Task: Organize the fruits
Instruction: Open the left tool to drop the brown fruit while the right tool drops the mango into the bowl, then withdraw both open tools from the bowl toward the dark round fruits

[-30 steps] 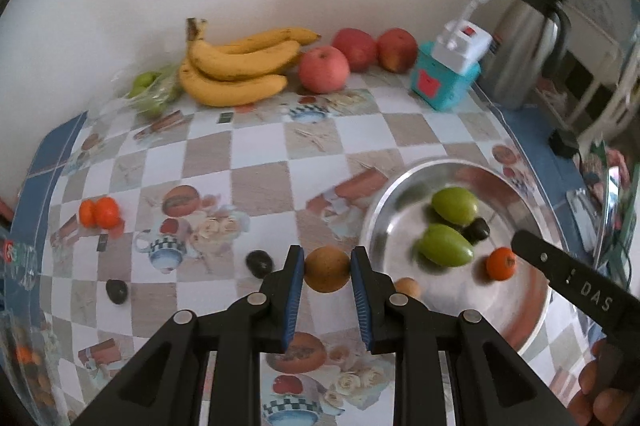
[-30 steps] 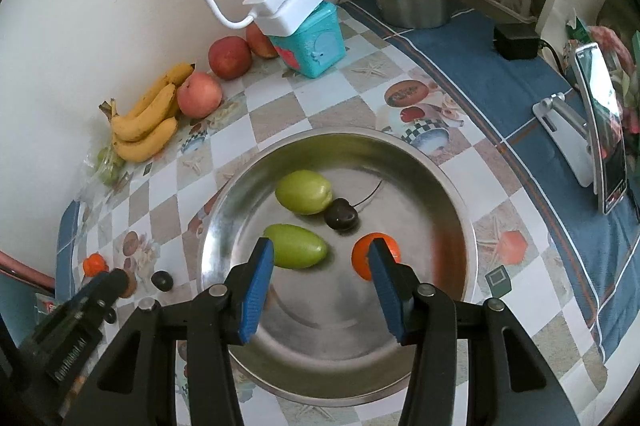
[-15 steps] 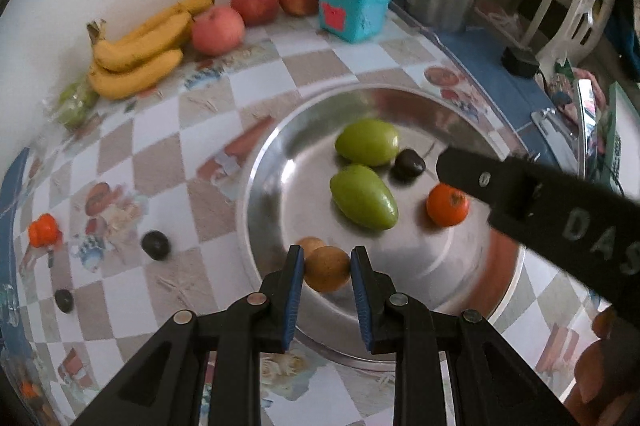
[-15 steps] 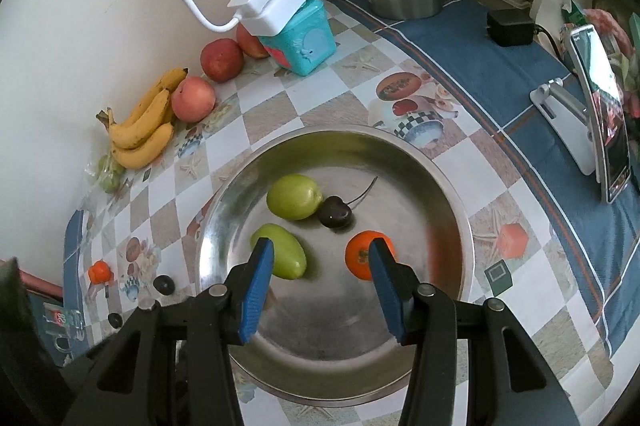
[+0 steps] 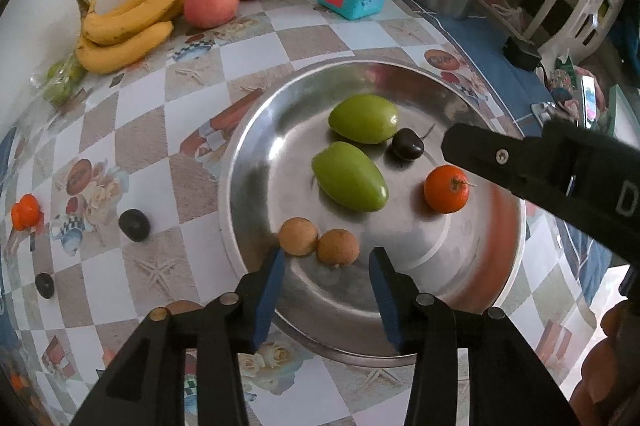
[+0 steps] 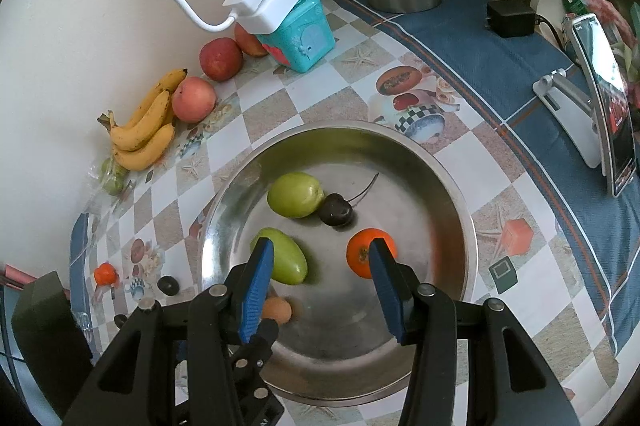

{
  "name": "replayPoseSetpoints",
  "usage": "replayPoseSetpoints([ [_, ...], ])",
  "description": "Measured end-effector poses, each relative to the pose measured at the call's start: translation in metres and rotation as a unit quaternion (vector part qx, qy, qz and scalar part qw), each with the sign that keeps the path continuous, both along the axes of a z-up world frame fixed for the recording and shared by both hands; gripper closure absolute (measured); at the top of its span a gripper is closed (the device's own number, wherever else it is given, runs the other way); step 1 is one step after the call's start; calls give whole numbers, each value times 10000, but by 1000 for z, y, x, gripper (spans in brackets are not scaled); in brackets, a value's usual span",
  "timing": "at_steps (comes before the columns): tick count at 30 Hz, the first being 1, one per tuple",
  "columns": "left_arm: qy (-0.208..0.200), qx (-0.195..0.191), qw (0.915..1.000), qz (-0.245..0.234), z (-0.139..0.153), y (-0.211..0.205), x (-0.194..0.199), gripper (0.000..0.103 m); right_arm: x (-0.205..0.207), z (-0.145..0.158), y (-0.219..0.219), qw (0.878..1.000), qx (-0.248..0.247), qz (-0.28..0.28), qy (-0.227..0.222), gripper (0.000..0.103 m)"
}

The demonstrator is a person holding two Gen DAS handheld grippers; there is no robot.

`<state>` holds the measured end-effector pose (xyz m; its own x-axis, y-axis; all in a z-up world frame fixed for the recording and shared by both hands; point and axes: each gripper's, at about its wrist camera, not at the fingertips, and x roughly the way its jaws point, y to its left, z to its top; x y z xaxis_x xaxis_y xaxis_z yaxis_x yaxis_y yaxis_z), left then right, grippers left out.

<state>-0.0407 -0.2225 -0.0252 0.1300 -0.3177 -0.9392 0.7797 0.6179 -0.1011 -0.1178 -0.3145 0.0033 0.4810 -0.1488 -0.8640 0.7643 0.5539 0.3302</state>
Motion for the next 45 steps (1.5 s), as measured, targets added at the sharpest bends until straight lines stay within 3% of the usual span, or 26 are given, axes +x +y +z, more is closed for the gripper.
replayPoseSetpoints([
  [9, -26, -86, 9963, 855, 8, 34, 40, 53, 1, -2, 1, 10000, 37, 5, 40, 52],
  [20, -152, -378, 9730, 2272, 26, 110, 99, 52, 13, -5, 11, 9995, -28, 270, 182, 52],
  [28, -330, -482, 9593, 2763, 37, 143, 116, 52, 25, -3, 24, 9981, -142, 531, 264, 52],
  [34, -336, -511, 9578, 2808, 40, 146, 118, 50, 30, -4, 30, 9974, -188, 625, 315, 52],
  [37, -318, -502, 9585, 2789, 39, 145, 118, 39, 31, -4, 30, 9972, -197, 620, 358, 52],
  [39, -253, -455, 9587, 2797, 36, 144, 118, 23, 32, -5, 30, 9971, -221, 602, 401, 49],
  [41, -194, -346, 9599, 2775, 30, 141, 119, 10, 33, -7, 30, 9967, -257, 591, 491, 29],
  [42, -190, -291, 9601, 2774, 28, 141, 118, 5, 34, -9, 31, 9963, -278, 602, 548, 26],
  [45, -205, -155, 9614, 2740, 22, 137, 118, 2, 36, -12, 32, 9952, -311, 657, 648, 24],
])
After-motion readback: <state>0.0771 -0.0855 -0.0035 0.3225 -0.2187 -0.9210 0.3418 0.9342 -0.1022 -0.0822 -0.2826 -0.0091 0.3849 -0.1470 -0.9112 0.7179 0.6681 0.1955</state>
